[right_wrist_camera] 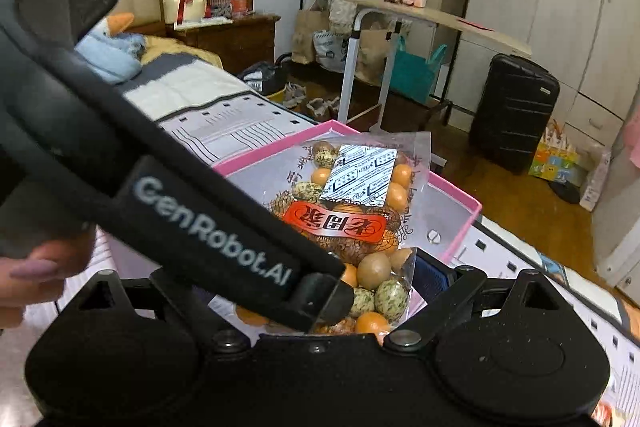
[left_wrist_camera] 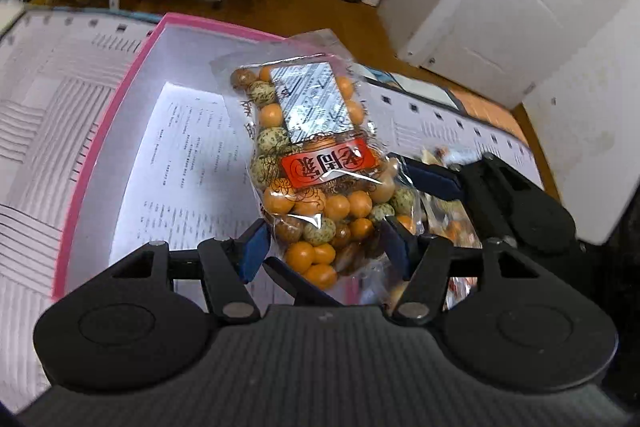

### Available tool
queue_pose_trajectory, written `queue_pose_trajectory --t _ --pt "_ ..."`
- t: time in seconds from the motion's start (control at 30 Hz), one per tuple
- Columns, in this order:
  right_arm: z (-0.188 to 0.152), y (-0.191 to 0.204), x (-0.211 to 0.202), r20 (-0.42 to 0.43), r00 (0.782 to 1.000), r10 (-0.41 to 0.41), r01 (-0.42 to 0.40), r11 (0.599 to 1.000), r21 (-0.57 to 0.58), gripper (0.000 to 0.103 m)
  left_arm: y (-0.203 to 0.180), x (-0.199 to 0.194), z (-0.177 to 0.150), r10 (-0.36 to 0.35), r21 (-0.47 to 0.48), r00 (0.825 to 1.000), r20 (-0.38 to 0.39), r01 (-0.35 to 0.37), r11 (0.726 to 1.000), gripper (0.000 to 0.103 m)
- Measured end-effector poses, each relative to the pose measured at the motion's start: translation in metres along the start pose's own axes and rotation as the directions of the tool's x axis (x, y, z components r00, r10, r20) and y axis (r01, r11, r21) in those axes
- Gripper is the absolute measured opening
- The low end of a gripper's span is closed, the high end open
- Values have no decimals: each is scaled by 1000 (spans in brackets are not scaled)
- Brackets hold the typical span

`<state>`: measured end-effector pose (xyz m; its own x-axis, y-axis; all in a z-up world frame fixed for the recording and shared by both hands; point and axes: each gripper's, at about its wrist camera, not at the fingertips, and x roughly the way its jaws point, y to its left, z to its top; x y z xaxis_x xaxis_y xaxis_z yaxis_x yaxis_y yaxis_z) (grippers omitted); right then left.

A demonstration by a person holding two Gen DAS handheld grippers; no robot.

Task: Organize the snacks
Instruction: 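Carry the peanut bag with the left tool into the pink box and release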

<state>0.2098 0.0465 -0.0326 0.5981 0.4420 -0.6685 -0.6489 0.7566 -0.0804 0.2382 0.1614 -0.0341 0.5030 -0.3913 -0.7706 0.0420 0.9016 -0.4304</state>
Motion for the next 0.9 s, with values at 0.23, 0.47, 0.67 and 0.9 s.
queue_pose_trajectory --t 0.23,0.47,0.67,0.9 --pt "7 -9 35 -80 997 19 -20 1000 -9 93 56 47 9 -112 -204 993 -18 106 973 59" --pt "-1 -1 24 -47 996 -70 66 994 -87 95 69 54 6 -105 -278 994 3 102 955 61" --pt "-27 -12 -39 47 996 -78 77 997 23 95 56 28 1 52 -161 993 102 -35 986 62" --pt "-41 -34 -109 131 979 -155 144 985 92 95 19 -9 -22 34 -20 991 132 -32 999 59"
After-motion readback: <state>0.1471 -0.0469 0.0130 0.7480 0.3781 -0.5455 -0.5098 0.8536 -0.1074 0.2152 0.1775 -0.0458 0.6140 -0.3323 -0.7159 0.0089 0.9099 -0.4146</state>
